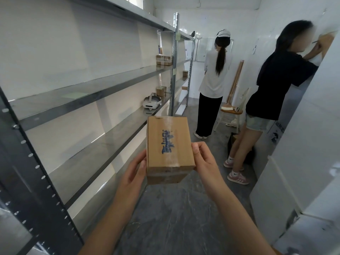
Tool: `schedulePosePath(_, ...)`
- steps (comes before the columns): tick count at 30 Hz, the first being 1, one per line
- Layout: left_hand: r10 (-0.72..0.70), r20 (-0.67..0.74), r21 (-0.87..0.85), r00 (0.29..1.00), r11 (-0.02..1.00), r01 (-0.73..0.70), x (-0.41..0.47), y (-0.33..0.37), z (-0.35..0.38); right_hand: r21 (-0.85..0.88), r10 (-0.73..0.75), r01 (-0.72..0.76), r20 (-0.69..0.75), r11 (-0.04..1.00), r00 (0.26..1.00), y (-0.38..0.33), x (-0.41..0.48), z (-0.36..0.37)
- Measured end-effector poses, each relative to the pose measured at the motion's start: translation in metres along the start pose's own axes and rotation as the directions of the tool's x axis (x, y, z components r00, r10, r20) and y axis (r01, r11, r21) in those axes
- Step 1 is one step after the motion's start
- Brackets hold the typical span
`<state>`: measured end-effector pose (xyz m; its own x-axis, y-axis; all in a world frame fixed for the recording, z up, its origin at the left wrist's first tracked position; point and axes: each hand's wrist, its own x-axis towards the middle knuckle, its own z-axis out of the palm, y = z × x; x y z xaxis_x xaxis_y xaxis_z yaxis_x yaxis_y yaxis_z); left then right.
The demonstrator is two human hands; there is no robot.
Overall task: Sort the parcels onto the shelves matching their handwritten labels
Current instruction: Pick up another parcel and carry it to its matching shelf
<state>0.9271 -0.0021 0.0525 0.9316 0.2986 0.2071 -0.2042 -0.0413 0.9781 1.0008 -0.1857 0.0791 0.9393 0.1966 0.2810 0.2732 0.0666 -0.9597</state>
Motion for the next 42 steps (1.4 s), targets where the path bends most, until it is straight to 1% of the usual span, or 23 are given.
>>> schedulePosePath(2,-0.016,0.039,-0.021,0.999,1.0,0.017,-0.005,-0.005,-0.003,0.002,-0.005,0.005,0.017,1.0,1.0,0.001,0.0,0.0)
schedulePosePath(4,-0.011,0.07,-0.037,0.998,0.999,0.014,-0.007,-0.01,-0.007,0.003,0.035,-0.035,0.053,0.999,0.998,0.004,-0.001,-0.001)
schedulePosePath(7,0.008,0.072,-0.074,0.997,0.997,-0.003,-0.006,-0.011,-0.013,0.019,0.095,-0.097,0.094,0.995,0.991,0.01,-0.003,-0.002)
schedulePosePath(10,0.032,0.092,-0.129,0.995,0.991,-0.02,-0.005,-0.006,-0.016,0.057,0.103,-0.111,0.117,0.992,0.988,0.009,-0.006,-0.001)
schedulePosePath(13,0.013,0.058,-0.146,0.998,0.989,-0.005,-0.004,-0.004,-0.018,0.088,0.111,-0.126,0.156,0.988,0.981,0.009,-0.009,-0.001)
schedulePosePath(17,0.023,0.041,-0.095,0.999,0.995,-0.019,-0.002,-0.001,-0.014,0.075,0.094,-0.102,0.105,0.992,0.99,0.009,-0.012,0.002)
schedulePosePath(21,0.055,0.033,-0.043,0.998,0.998,-0.053,-0.003,0.005,-0.009,0.117,0.084,-0.087,0.029,0.989,0.996,0.008,-0.011,0.003)
schedulePosePath(25,0.095,0.013,0.052,0.995,0.994,-0.096,-0.007,0.009,-0.001,0.17,0.107,-0.107,0.012,0.98,0.994,0.002,-0.012,0.001)
schedulePosePath(30,0.096,0.051,0.136,0.994,0.985,-0.102,-0.011,0.007,0.004,0.27,0.161,-0.142,-0.05,0.952,0.986,-0.003,-0.015,-0.006)
schedulePosePath(32,0.085,0.079,0.115,0.993,0.989,-0.094,-0.011,0.005,0.005,0.3,0.18,-0.157,-0.05,0.941,0.982,-0.001,-0.017,-0.008)
schedulePosePath(35,0.031,0.11,0.011,0.993,0.999,-0.033,-0.01,0.002,0.005,0.306,0.15,-0.125,-0.061,0.944,0.987,0.002,-0.019,-0.01)
schedulePosePath(37,0.004,0.09,0.004,0.996,1.0,-0.004,-0.009,0.002,0.004,0.291,0.12,-0.097,-0.062,0.952,0.991,0.003,-0.019,-0.01)
schedulePosePath(42,0.017,0.033,-0.04,0.999,0.999,-0.015,-0.01,0.005,0.004,0.189,0.044,-0.047,0.022,0.981,0.999,0.004,-0.019,-0.01)
